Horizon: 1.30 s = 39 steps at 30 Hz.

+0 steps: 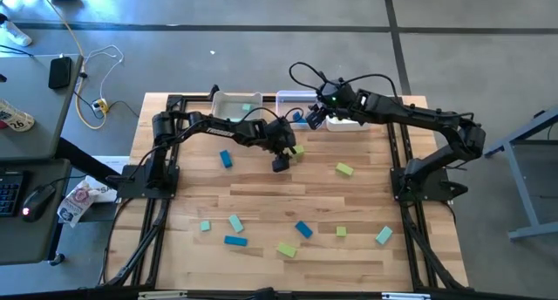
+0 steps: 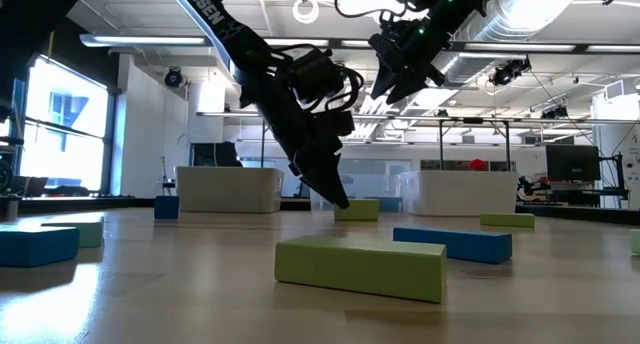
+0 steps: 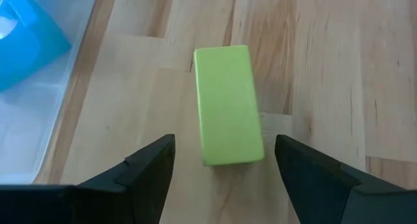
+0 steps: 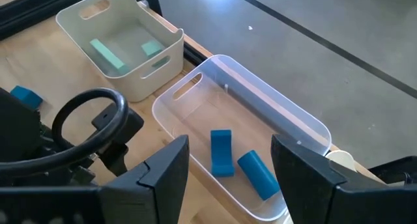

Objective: Sort & place blocks by color
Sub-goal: Put the green block into the white bin

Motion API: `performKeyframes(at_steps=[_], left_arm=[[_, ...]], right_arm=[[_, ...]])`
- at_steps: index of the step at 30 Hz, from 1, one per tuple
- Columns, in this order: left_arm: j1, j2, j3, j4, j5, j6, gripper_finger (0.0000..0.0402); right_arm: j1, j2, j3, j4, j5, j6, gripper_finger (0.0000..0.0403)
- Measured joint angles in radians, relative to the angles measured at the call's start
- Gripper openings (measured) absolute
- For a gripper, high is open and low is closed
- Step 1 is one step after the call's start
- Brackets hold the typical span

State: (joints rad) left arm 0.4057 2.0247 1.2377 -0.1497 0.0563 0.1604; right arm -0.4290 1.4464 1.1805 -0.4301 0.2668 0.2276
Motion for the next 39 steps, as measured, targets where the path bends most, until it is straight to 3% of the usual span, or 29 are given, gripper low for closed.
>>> performKeyframes(at_steps=[7,25,30,33,39], left_arm=[[0.0,0.025,0.002,0.02,0.008,-0.01,0.0234],[0.016,0.025,0.0,0.018,0.023,0.021,0.0106],[0.013,0.007,0.0,0.014,0.049,0.037,0.0103],[0.013,0.0,0.0,-0.006,0.048,0.047,0.0103],[0.013,-0.03,0.0,-0.036,0.045,0.064,0.0103]], right_arm=[[0.0,0.0,0.0,0.0,0.0,0.0,0.0204],[0.032,0.0,0.0,-0.04,-0.014,0.0,0.0204],[0.059,0.0,0.0,-0.101,-0.017,-0.001,0.0204],[0.065,0.0,0.0,-0.132,-0.067,-0.019,0.0204],[0.066,0.0,0.0,-0.18,-0.265,-0.092,0.0204]])
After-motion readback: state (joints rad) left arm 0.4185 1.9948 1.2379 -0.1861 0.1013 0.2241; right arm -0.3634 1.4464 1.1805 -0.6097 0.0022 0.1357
